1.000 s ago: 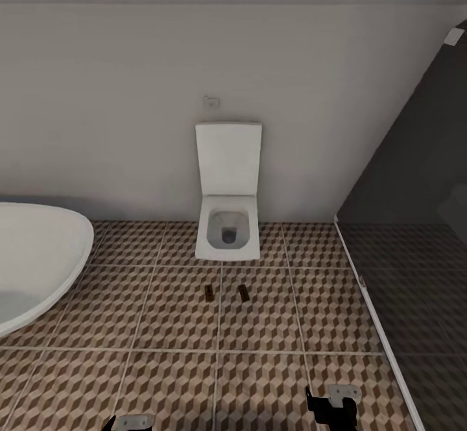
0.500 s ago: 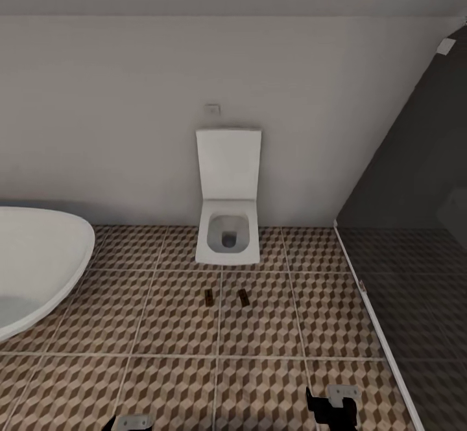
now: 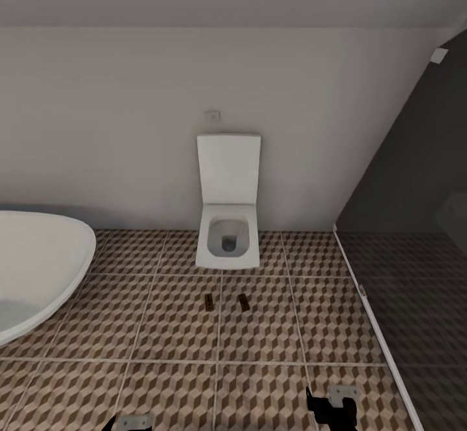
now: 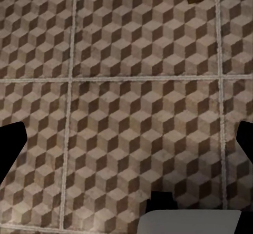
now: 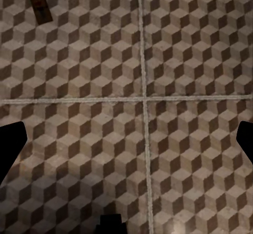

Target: Take the four mousetraps from the cabinet in the bathroom and place them on the bathroom floor. Make sure all four end up on the same floor surface, and ensure that at least two of them are either under or directly next to the same bathroom sink.

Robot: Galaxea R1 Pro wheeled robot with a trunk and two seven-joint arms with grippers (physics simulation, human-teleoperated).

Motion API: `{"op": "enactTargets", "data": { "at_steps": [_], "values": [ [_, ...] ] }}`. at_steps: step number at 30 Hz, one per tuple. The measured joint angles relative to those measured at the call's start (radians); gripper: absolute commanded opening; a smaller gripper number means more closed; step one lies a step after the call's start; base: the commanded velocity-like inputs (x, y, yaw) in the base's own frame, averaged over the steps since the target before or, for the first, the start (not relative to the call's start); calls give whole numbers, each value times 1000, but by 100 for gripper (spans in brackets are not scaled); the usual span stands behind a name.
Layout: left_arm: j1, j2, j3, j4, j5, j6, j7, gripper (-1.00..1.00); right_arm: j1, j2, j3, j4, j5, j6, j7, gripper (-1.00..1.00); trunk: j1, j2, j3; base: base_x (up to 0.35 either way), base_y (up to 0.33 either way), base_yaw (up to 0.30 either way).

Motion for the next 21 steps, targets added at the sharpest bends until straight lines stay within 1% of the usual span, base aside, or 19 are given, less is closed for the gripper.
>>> {"op": "enactTargets", "data": {
  "at_steps": [21],
  "values": [
    [0,0,0,0,0,0,0,100,0,1,0,0,0,0,0,100,0,0,34,0,0,0]
  ]
}}
